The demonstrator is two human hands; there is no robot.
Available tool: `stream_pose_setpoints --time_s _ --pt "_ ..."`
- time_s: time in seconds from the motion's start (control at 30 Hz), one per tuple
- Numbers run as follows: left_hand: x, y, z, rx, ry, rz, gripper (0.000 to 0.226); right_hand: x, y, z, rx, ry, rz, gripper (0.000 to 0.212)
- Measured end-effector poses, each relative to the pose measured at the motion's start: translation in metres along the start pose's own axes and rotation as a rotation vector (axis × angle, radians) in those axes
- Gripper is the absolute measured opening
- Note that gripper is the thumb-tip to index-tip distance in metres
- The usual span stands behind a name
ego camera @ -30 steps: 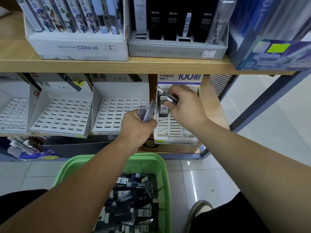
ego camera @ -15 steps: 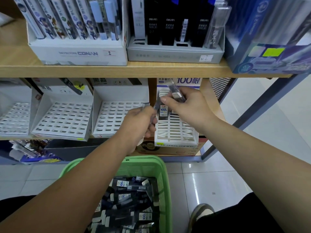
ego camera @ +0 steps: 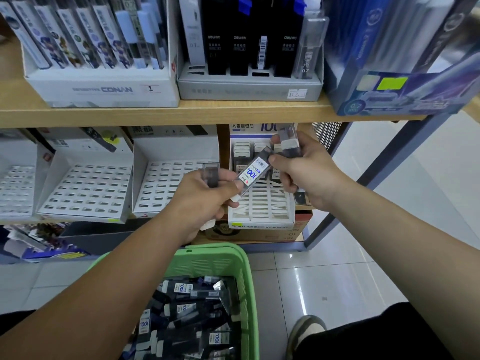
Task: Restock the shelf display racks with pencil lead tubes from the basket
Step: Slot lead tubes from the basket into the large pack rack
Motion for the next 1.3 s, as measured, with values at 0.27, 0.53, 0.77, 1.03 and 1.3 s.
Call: stream_pose_setpoints --time_s 0.27,0.53,0.77,1.03,1.3 --pt "-0.021 0.024 -0.007 0.178 0.215 0.014 0.02 0.009 -0.008 0.004 -0.22 -0.049 0.552 0.017" --pt "-0.016 0.022 -0.009 0.26 0.231 -0.028 0.022 0.03 -0.002 -0.001 -0.278 -0.138 0.47 0.015" --pt "-0.009 -0.024 -0.018 0.095 0.168 -0.192 0.018 0.026 0.005 -0.007 -0.118 0.038 0.216 0.011" --pt "-0.009 -0.028 -0.02 0.055 0.154 -0.142 0.017 0.035 0.018 -0.016 -0.222 0.03 0.351 0.021" --pt "-0.009 -0.029 -0.018 0.035 0.157 -0.131 0.015 0.04 0.031 -0.022 -0.206 0.043 0.368 0.016"
Point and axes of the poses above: each hand's wrist, its own z-axis away from the middle knuckle, its own x-axis out of the palm, y = z × x, the point moved 4 cm from there along -z, towards the middle knuckle, and after that the axes turned 5 degrees about y, right-handed, at the moved point
